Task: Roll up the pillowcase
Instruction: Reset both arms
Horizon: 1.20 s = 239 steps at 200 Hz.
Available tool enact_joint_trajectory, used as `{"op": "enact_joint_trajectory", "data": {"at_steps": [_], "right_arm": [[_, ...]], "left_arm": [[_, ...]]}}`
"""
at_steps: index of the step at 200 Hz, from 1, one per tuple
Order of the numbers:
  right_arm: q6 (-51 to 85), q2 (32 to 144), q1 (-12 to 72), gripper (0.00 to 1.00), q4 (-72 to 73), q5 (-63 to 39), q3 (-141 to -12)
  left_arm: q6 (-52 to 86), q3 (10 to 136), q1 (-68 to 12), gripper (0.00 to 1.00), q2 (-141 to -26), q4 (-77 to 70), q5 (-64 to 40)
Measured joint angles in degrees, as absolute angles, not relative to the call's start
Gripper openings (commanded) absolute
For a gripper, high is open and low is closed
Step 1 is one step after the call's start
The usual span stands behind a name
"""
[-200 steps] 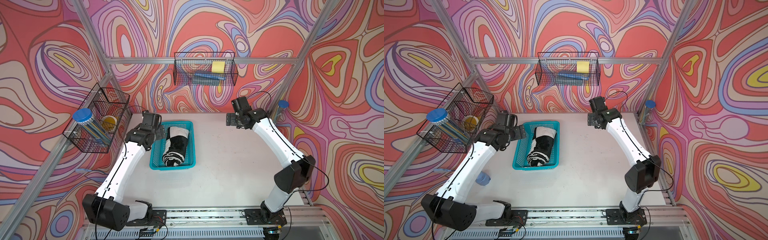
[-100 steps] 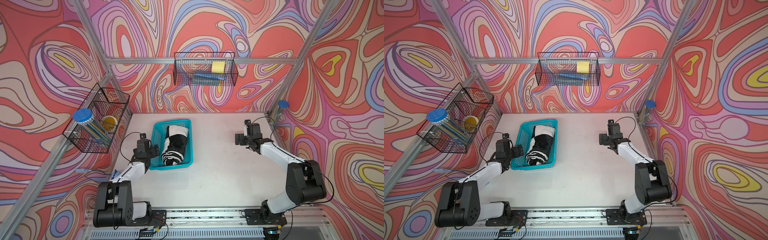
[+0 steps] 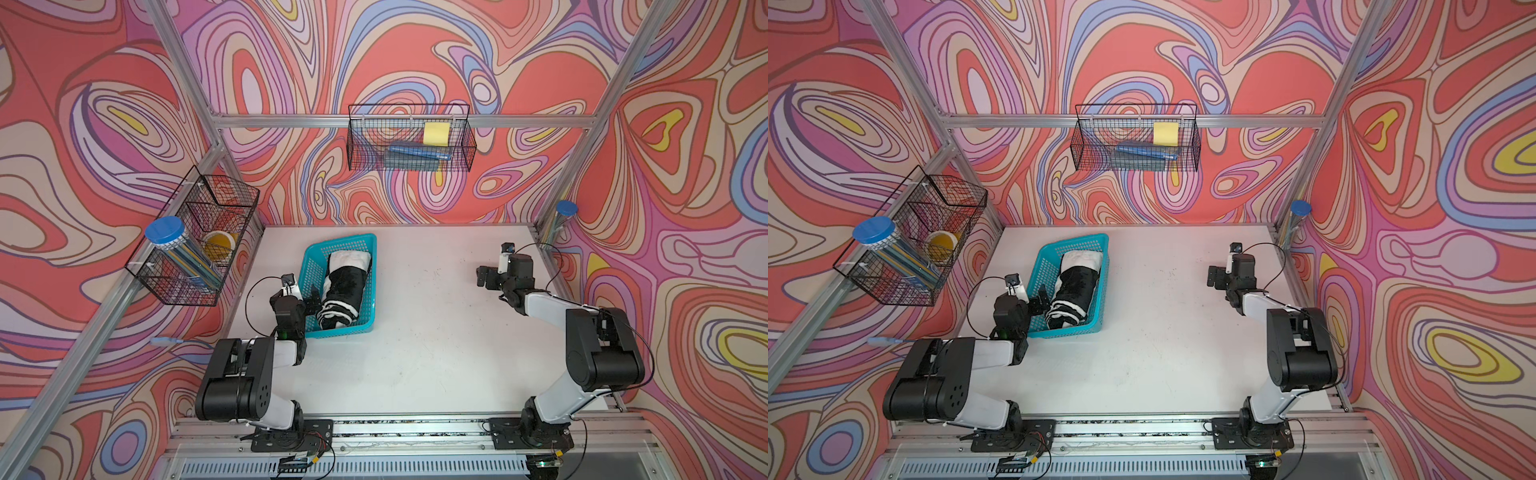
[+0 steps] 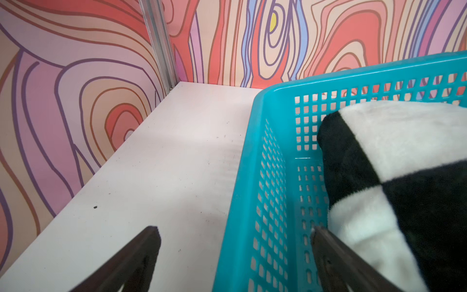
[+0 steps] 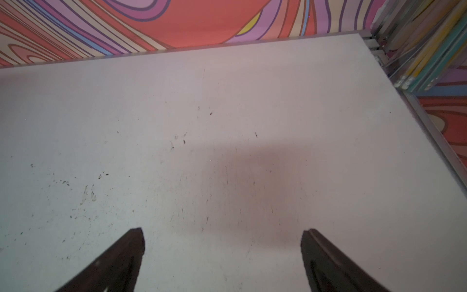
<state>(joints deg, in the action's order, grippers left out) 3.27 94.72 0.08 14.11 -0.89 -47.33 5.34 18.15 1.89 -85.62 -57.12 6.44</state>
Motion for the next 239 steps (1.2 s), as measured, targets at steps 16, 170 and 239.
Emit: {"op": "enact_joint_trajectory", "data": {"at_steps": [16,170,239], "right_arm": [[3.05,94.32,-0.19,0.98,17.58,-0.95,-45.41],[1.98,97.21,-1.67,0.98,53.39,-3.79,-26.44],[1.93,97.21,-1.69,0.98,53.67,-4.10,-26.46]], "left_arm": [[5.34,17.85,1.80,0.99,-85.97,-59.00,6.35],[1.48,22.17,1.48,0.99,-86.39,-55.27,-1.98],[1.39,22.17,1.48,0.99,-86.39,-55.27,-2.07]]}}
